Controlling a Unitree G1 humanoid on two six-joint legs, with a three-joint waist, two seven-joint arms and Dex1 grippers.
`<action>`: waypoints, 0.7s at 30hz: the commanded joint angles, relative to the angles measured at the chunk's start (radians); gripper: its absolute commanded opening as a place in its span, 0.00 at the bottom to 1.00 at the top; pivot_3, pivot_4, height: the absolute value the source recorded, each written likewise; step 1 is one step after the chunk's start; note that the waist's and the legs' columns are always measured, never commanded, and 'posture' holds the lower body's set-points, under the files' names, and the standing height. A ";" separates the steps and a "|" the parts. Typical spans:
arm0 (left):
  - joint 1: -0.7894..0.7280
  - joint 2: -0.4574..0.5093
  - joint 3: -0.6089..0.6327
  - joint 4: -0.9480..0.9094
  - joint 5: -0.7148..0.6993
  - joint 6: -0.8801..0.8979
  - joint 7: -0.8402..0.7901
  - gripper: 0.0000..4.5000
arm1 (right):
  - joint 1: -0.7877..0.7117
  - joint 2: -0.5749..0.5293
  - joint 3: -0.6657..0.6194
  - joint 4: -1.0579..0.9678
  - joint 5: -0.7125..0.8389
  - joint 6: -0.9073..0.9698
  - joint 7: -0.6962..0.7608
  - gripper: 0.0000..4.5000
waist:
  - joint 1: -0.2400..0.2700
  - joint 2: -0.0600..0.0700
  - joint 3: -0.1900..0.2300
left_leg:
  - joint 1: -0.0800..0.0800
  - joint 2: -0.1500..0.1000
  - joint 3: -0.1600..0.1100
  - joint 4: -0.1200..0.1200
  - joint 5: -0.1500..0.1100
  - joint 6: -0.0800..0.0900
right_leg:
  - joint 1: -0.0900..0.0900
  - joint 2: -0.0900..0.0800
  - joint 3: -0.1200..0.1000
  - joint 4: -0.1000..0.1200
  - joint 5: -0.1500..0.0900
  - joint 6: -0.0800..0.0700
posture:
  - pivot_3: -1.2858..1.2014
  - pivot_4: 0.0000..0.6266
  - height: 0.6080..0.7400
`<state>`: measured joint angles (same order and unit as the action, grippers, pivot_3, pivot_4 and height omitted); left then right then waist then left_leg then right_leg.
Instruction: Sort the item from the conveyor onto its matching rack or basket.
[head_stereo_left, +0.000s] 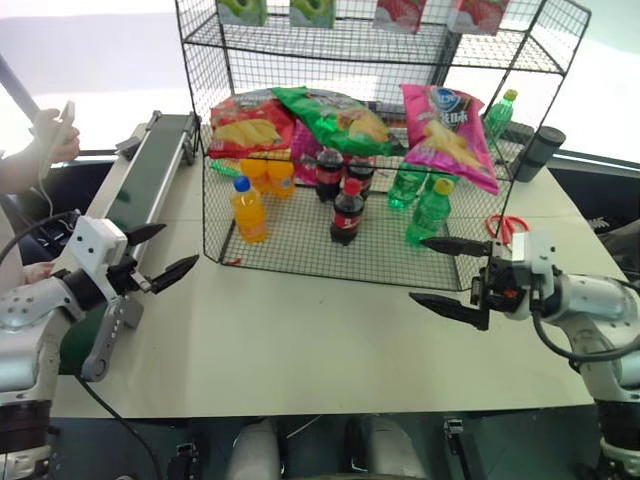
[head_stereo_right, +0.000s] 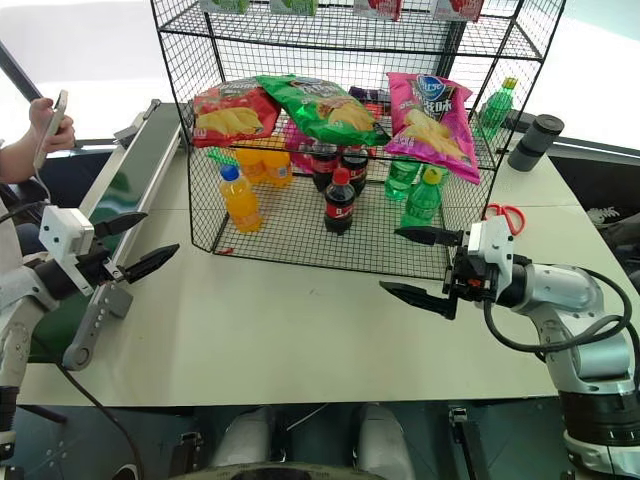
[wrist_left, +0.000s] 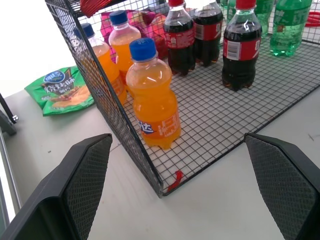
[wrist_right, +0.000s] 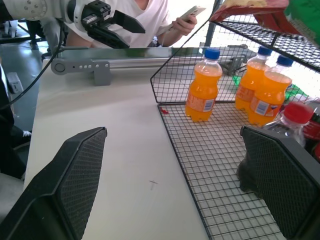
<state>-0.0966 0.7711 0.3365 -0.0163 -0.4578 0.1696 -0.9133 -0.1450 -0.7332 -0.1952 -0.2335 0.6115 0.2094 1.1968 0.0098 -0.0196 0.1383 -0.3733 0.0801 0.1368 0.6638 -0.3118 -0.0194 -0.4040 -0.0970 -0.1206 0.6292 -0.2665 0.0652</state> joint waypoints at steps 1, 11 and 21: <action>-0.012 -0.009 0.008 -0.023 0.006 -0.026 0.008 1.00 | -0.029 0.001 0.003 0.004 0.000 -0.021 0.012 0.99 | 0.000 0.000 0.000 | 0.000 0.000 0.000 0.000 0.000 0.000 | 0.000 0.000 0.000 0.000 0.000 0.000 | 0.52 0.24 0.90; -0.011 -0.018 0.030 -0.008 -0.015 -0.039 -0.035 1.00 | -0.046 0.005 0.022 0.031 -0.021 -0.041 0.012 0.99 | 0.000 0.000 0.000 | 0.000 0.000 0.000 0.000 0.000 -0.001 | 0.000 0.000 0.000 0.000 0.000 0.000 | 0.52 0.24 0.90; -0.005 -0.022 0.025 -0.003 -0.019 -0.047 -0.048 1.00 | -0.041 0.010 0.030 0.042 -0.041 -0.059 0.015 0.99 | 0.000 0.000 0.000 | 0.000 0.000 0.000 0.000 0.001 -0.001 | 0.000 0.000 0.000 0.000 0.000 0.000 | 0.52 0.24 0.90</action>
<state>-0.0954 0.7460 0.3348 -0.0143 -0.4637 0.1399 -0.9570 -0.1769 -0.7261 -0.1616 -0.1902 0.5678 0.1670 1.2083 0.0100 -0.0197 0.1382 -0.3732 0.0799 0.1368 0.6639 -0.3112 -0.0204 -0.4039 -0.0970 -0.1206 0.6294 -0.2664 0.0652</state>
